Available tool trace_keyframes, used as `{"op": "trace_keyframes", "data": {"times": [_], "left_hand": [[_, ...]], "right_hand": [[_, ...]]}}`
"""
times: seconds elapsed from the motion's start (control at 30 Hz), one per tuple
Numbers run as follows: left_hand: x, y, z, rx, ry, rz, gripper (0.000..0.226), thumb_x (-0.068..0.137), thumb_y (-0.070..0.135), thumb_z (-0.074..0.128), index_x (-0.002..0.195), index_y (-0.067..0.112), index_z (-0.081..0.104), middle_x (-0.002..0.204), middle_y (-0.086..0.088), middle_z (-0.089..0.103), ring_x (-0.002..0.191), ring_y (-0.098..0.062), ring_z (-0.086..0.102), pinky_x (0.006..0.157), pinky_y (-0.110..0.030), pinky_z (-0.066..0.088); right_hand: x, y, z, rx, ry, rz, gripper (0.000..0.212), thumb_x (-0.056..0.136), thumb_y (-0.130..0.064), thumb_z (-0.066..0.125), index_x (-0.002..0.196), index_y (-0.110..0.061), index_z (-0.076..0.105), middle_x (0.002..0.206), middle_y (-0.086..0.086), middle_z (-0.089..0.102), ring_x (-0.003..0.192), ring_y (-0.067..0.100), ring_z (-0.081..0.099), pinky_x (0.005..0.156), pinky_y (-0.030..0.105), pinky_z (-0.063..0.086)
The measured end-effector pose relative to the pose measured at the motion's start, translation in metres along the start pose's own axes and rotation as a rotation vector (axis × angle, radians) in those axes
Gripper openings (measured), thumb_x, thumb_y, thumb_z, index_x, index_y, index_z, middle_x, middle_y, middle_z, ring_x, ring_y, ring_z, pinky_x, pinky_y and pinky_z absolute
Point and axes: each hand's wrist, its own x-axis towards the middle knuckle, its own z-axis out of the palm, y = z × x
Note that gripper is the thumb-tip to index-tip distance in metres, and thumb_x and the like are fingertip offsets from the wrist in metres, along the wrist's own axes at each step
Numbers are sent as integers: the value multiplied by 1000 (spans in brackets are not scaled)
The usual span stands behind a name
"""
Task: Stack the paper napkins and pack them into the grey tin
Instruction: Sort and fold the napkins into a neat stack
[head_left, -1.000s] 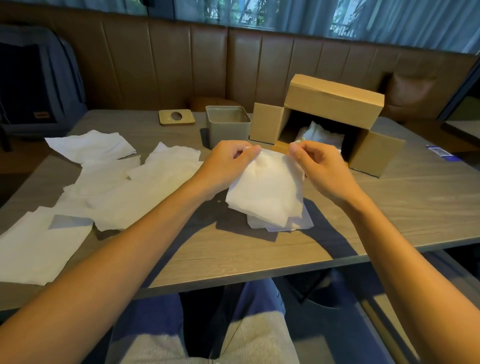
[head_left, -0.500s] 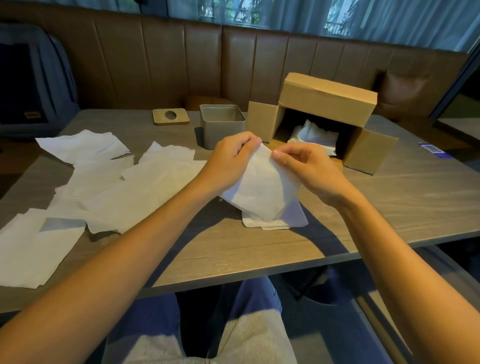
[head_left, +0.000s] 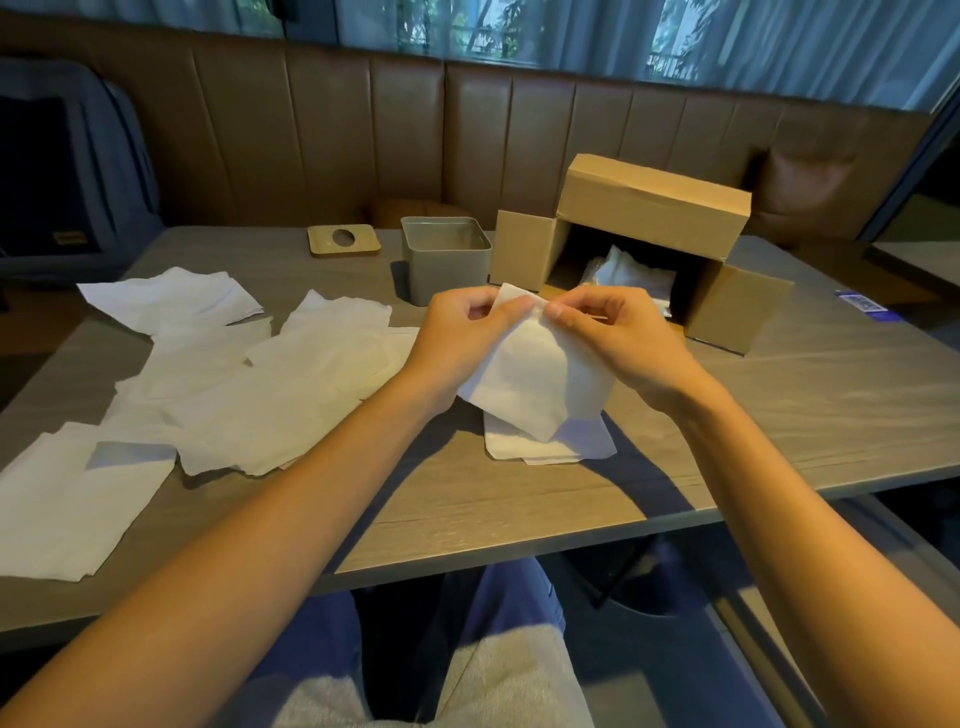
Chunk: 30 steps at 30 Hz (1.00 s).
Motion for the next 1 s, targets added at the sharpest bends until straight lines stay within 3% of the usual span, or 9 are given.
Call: {"op": "trace_keyframes", "data": {"times": [0.2, 0.27, 0.47, 0.67, 0.8, 0.9, 1.0], "left_hand": [[-1, 6, -4, -253, 13, -215, 28, 99, 41, 57, 116, 23, 70, 109, 0, 68, 99, -21, 65, 70, -30, 60], [-2, 5, -2, -219, 3, -199, 24, 98, 40, 58, 116, 26, 67, 108, 3, 66, 97, -19, 65, 70, -28, 60], [-2, -7, -6, -41, 181, -152, 27, 94, 41, 64, 107, 17, 67, 100, 3, 65, 94, -16, 63, 75, -27, 56], [-3, -2, -18, 54, 66, -104, 19, 96, 35, 64, 103, 20, 73, 97, 6, 67, 90, -13, 64, 75, -25, 57], [3, 4, -30, 206, 25, 40, 20, 95, 30, 66, 106, 19, 78, 101, 3, 73, 94, -14, 66, 80, -30, 59], [7, 17, -41, 268, -15, 134, 18, 94, 29, 67, 104, 20, 78, 96, 4, 74, 93, -13, 66, 81, -31, 57], [10, 31, -51, 272, -60, 129, 11, 95, 30, 65, 99, 27, 75, 94, 12, 68, 94, -12, 61, 76, -24, 49]], "right_hand": [[2, 7, 3, 55, 35, 4, 18, 99, -23, 60, 112, -20, 73, 102, -10, 71, 94, 7, 69, 73, 23, 61], [3, 7, 6, 51, 41, -4, 20, 100, -21, 59, 116, -19, 71, 106, -9, 69, 97, 9, 68, 74, 23, 60], [5, 3, 3, 46, 55, -39, 22, 103, -21, 52, 120, -23, 67, 109, -9, 67, 100, 8, 67, 73, 19, 59], [7, -2, 0, -31, 15, -36, 36, 100, -34, 56, 135, -28, 56, 124, -9, 61, 109, 11, 62, 80, 22, 58], [13, -13, 3, -71, -57, -66, 42, 101, -38, 53, 142, -32, 52, 128, -11, 60, 114, 12, 61, 83, 26, 59], [19, -21, 3, 33, -164, -30, 36, 101, -39, 53, 134, -28, 59, 114, -5, 65, 88, 14, 64, 60, 20, 53], [23, -26, 5, 159, -223, -21, 20, 99, -32, 59, 108, -16, 68, 83, 0, 64, 59, 13, 51, 49, 18, 42]]}}
